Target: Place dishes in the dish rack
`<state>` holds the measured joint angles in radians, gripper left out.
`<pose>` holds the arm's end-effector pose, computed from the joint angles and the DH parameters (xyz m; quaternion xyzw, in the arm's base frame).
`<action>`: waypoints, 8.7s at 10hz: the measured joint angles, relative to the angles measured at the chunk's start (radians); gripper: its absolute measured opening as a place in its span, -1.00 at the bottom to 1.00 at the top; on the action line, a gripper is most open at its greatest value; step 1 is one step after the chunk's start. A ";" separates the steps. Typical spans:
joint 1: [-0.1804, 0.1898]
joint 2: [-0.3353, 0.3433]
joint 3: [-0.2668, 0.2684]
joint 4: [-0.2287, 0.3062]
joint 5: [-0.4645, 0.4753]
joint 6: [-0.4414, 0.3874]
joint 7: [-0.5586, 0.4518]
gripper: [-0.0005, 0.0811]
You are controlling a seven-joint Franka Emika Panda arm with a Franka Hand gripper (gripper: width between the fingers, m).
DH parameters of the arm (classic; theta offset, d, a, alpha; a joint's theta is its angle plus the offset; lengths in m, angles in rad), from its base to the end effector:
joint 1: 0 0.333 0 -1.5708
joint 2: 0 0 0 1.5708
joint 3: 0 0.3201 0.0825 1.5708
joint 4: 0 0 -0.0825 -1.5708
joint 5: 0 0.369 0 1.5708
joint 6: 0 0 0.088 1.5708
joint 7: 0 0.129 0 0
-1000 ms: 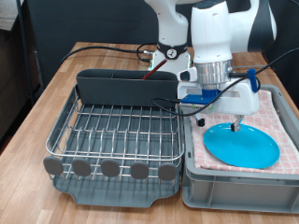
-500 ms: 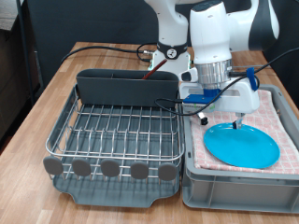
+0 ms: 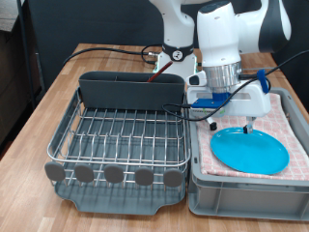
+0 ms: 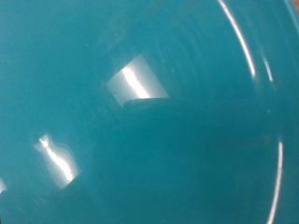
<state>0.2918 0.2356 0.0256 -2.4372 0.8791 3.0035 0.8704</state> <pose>0.4896 0.1049 0.2280 -0.7471 0.6349 -0.0499 0.1903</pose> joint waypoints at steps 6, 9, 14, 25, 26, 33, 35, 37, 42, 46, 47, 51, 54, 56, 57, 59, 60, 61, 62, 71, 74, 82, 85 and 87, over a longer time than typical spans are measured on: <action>-0.003 0.026 0.012 0.034 0.025 0.000 -0.022 0.98; -0.003 0.029 0.013 0.037 0.025 0.008 -0.021 0.98; -0.003 0.029 0.013 0.037 0.025 0.017 -0.021 0.39; 0.086 0.018 -0.095 0.029 -0.160 -0.002 0.148 -0.91; 0.123 0.005 -0.146 0.027 -0.244 -0.027 0.222 -0.91; 0.200 -0.142 -0.331 0.022 -0.703 -0.253 0.587 -0.94; 0.198 -0.205 -0.351 0.023 -0.820 -0.364 0.678 -0.94; 0.192 -0.265 -0.357 0.029 -0.895 -0.457 0.729 -0.94; 0.186 -0.354 -0.356 0.122 -1.031 -0.783 0.818 -0.94; 0.178 -0.356 -0.362 0.215 -1.206 -1.014 0.865 -0.94; 0.169 -0.356 -0.373 0.220 -1.249 -1.024 0.835 -0.94; 0.140 -0.356 -0.425 0.220 -1.271 -0.965 0.708 -0.94; 0.125 -0.360 -0.445 0.217 -1.320 -1.002 0.677 -0.94; 0.102 -0.370 -0.479 0.206 -1.375 -1.004 0.551 -0.94; 0.091 -0.371 -0.501 0.201 -1.400 -1.002 0.473 -0.94; 0.064 -0.372 -0.548 0.184 -1.470 -0.925 0.328 -0.94; 0.051 -0.372 -0.572 0.173 -1.502 -0.857 0.274 -0.94; 0.042 -0.371 -0.595 0.165 -1.529 -0.780 0.226 -0.94; 0.037 -0.370 -0.614 0.159 -1.539 -0.718 0.179 -0.94; 0.037 -0.306 -0.625 0.183 -1.640 -0.634 0.081 -0.94; 0.037 -0.266 -0.640 0.188 -1.680 -0.588 0.021 -0.94; 0.027 -0.162 -0.688 0.183 -1.696 -0.432 -0.091 -0.94; 0.027 -0.138 -0.697 0.177 -1.696 -0.405 -0.091 -0.94; 0.027 -0.134 -0.697 0.173 -1.695 -0.404 -0.090 -0.94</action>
<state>0.3189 0.1016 -0.6712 -2.2638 -0.8164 2.5993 0.7799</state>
